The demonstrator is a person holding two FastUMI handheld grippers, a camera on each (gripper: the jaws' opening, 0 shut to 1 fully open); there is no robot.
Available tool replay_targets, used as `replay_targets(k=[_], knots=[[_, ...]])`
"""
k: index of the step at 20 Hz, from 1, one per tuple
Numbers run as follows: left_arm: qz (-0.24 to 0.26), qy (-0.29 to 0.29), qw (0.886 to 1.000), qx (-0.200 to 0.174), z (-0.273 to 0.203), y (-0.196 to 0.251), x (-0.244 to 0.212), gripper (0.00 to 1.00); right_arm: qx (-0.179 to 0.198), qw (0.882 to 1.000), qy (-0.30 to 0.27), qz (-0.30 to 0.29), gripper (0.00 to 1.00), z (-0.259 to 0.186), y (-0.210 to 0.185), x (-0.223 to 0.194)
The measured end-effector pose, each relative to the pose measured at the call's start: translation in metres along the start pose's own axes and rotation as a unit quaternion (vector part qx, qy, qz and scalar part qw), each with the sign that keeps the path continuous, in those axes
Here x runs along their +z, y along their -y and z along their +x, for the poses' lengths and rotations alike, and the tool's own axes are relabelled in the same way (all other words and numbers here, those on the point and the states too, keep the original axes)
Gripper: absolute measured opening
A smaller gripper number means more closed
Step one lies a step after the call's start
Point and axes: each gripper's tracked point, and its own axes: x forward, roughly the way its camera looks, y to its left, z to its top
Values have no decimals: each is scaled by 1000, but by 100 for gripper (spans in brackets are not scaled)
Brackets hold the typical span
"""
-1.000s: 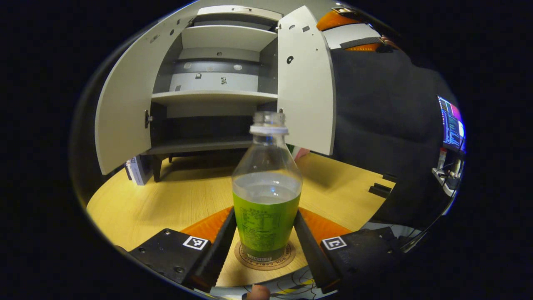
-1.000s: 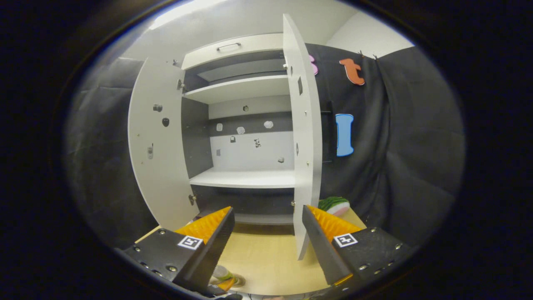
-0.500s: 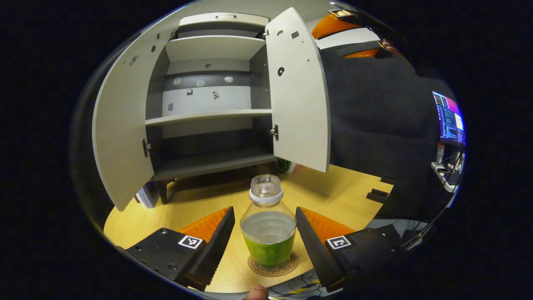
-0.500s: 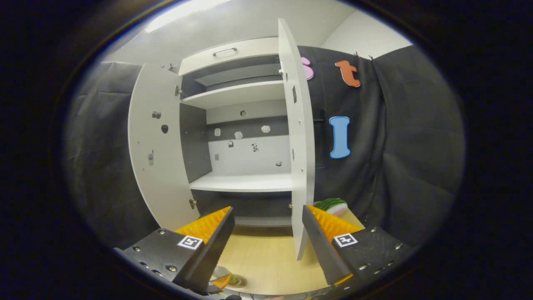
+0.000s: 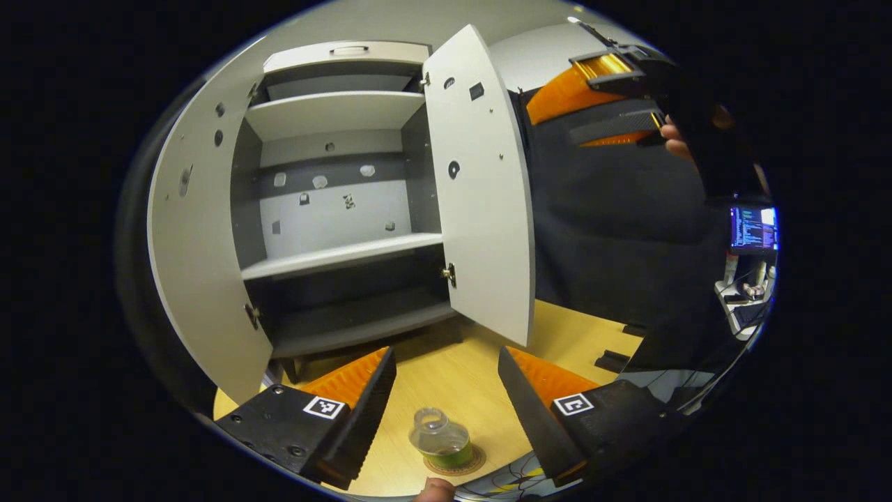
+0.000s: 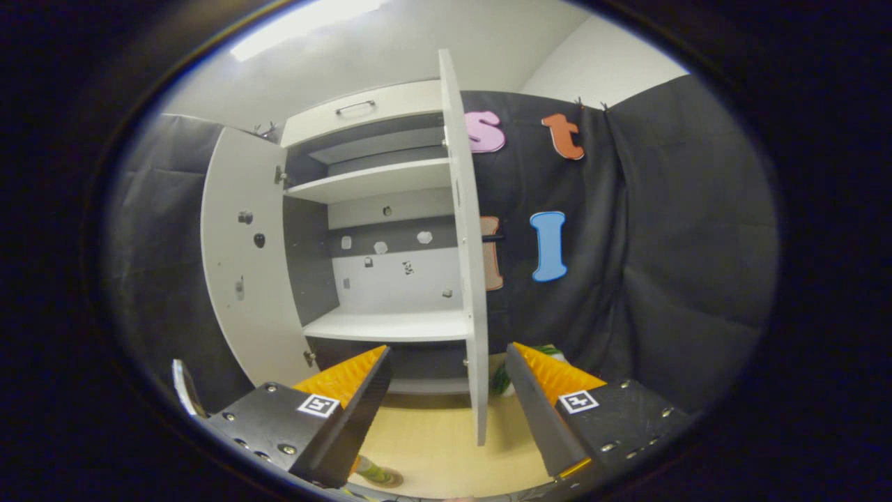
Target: Grasp the bottle in the cabinet with the left hand and place it on the coaster, then close the right door with the right hand and the left door with the left hand.
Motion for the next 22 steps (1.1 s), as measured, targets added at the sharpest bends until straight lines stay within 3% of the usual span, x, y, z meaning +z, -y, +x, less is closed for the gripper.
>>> replay_targets(k=[5, 9, 13, 17, 22], knots=[[-20, 15, 1000, 14, -12, -16, 70, 93, -26, 999, 28, -21, 98, 2, 29, 35], [-31, 41, 998, 48, -24, -50, 125, 93, -46, 998, 44, -31, 98, -1, 54, 56], [-67, 36, 994, 74, -38, -86, 154, 93, -70, 996, 51, -31, 96, -2, 94, 67], [-61, 37, 992, 108, -48, -124, 169, 93, -84, 995, 39, -33, 100, 7, 133, 67], [-50, 65, 987, 140, -64, -153, 189, 93, -71, 995, 28, -57, 99, 39, 161, 61]])
